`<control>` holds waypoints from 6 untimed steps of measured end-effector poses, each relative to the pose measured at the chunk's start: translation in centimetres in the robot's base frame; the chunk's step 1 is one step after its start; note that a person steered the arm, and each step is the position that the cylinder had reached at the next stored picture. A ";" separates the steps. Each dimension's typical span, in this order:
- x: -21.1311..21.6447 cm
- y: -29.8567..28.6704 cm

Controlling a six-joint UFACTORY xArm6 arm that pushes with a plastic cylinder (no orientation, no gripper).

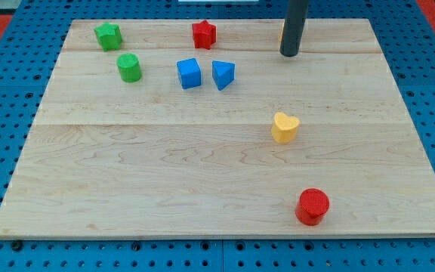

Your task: Push the blue triangle down a bit

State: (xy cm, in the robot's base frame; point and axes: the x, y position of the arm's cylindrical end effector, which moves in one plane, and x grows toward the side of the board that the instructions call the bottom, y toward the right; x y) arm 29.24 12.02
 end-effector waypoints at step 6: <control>11.4 -18.4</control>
